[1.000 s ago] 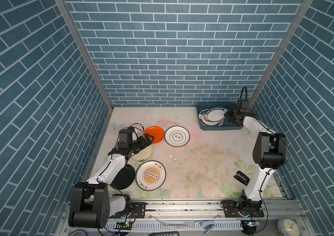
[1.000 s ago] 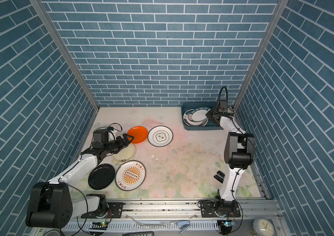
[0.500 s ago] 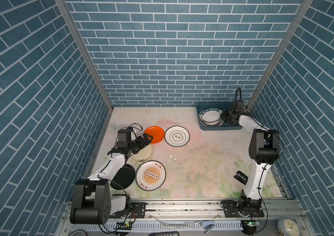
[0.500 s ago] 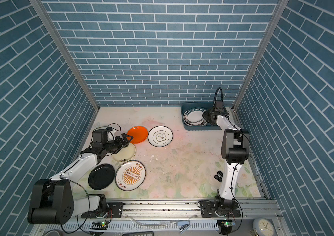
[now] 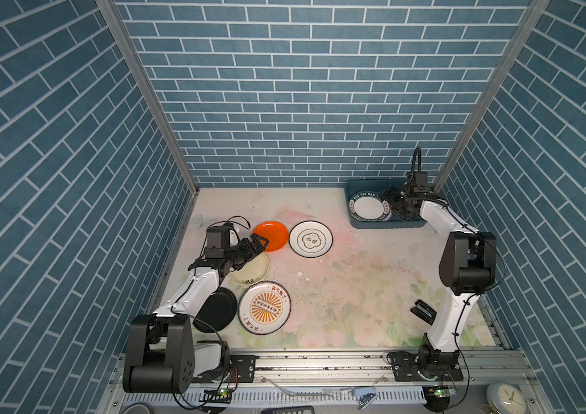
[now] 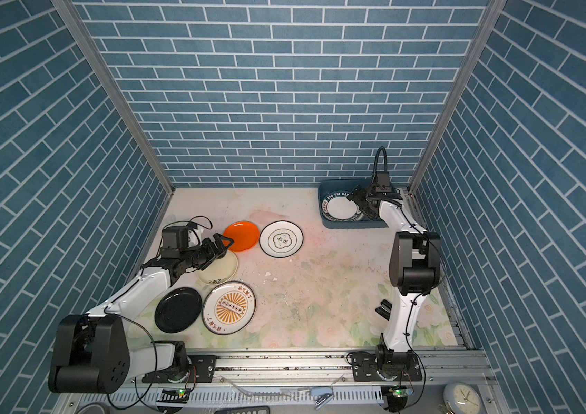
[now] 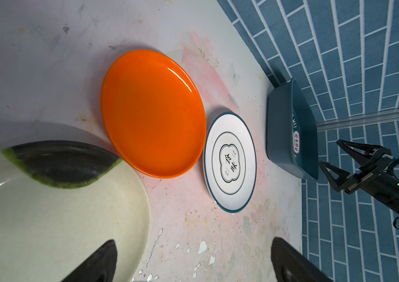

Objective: Place the plates into the plastic bin on the countertop
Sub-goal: 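Lower the plate into the bin and open the right gripper, then withdraw the right gripper from the bin while the left gripper moves toward the cream plate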

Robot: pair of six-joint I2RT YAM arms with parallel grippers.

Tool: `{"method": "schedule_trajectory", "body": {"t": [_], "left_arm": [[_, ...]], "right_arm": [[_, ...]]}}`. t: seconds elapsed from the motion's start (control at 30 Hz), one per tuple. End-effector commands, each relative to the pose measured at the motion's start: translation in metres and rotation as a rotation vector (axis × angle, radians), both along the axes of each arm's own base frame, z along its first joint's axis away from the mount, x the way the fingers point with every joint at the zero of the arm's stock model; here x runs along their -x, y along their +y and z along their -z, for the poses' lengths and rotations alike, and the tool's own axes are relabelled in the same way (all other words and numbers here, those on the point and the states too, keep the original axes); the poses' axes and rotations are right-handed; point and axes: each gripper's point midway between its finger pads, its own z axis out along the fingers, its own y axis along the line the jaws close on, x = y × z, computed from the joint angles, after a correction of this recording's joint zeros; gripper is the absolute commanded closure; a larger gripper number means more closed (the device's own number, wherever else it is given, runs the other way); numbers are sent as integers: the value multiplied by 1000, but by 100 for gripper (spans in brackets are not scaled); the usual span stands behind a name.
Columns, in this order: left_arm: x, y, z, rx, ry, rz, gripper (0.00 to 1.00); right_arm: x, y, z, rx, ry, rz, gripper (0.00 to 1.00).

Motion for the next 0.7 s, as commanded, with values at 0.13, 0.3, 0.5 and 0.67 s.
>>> {"method": "schedule_trajectory", "body": {"t": [0.13,0.3,0.5,0.67], "left_arm": [[13,2,-23,-10,-33,13,0],[30,10,-24,-57,-17,-12,0],[55,22,-7,-148,76,-23,0],[76,39,10,-218,156,-94,1]], "right_arm": [[46,0,-62,-17,-129,-29,1],[79,0,-66,-45,-171,-61,1],[127,2,-55,-111,-173,-79,1],[165,1,-44,-140,-176,-100,1]]}}
